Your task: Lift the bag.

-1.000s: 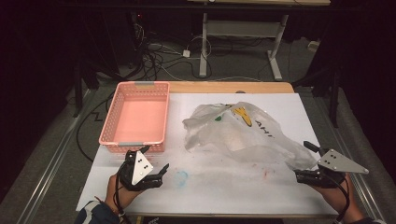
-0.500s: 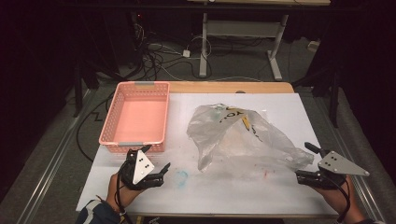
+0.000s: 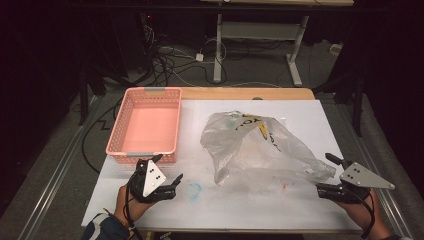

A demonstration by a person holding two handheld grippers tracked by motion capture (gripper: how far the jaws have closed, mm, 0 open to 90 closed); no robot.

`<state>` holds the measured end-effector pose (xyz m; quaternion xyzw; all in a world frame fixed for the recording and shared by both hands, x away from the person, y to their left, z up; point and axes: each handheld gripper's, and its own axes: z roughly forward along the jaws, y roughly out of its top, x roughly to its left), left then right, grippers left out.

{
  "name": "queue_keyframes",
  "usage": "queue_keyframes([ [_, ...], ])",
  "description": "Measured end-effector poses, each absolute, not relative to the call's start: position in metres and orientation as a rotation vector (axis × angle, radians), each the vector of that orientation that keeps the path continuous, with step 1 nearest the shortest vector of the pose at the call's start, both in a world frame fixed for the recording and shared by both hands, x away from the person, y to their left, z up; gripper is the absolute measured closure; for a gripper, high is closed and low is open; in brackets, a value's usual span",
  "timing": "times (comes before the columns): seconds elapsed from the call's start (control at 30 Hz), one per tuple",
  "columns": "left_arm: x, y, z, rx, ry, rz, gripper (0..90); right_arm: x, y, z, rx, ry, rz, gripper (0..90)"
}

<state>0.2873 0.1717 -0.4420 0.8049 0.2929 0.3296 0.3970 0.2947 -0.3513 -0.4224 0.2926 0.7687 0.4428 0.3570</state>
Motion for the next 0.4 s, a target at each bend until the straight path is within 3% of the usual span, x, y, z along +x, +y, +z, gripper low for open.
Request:
queue_keyframes([
  [0.4, 0.2885, 0.1714, -0.4425, 2.04, 0.745, 0.828, 15.3, 0.296, -0.3501, -0.4231, 0.75, 1.989, 1.133, 17.7],
])
